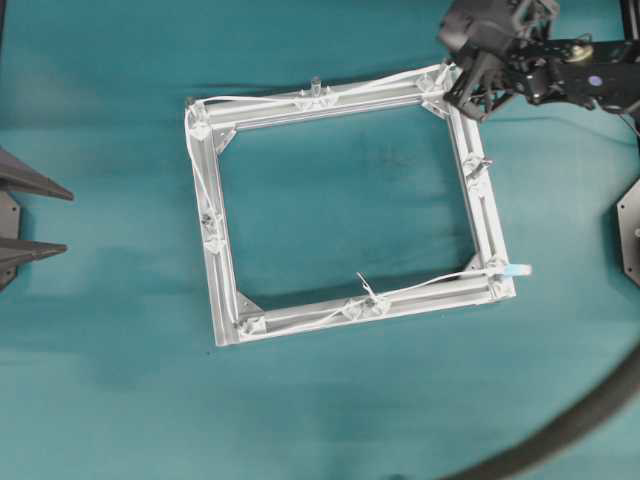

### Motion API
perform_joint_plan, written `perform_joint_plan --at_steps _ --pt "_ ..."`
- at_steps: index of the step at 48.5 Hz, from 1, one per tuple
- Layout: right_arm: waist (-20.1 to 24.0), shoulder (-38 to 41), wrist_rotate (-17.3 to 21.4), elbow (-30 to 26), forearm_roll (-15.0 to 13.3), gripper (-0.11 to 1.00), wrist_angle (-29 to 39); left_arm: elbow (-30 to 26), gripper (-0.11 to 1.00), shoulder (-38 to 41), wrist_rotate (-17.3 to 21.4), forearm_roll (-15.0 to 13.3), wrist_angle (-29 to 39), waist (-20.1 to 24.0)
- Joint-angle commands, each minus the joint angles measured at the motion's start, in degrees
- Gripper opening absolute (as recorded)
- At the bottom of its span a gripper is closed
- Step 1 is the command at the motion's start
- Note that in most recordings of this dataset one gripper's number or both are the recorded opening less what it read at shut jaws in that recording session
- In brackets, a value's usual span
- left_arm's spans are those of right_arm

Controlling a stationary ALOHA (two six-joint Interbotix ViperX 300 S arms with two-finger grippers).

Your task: Move the cable alternately left and right between 8 pins so it hooks onto each one.

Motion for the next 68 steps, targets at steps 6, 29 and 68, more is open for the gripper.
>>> perform_joint_plan --at_steps 6,29,68 --pt "1.1 -2.6 7.8 -0.5 10.5 0.16 0.7 -0.8 0.75 1.0 -0.2 0.2 -0.4 -0.2" --pt "2.3 -0.4 24.2 -3.4 32.3 0.16 2.2 -0.8 0.75 0.9 -0.2 0.1 -0.3 -0.2" --pt "5.1 -0.6 22.2 -0.6 40.2 0.16 -0.4 -0.8 0.75 1.0 -0.2 0.1 -0.3 -0.2"
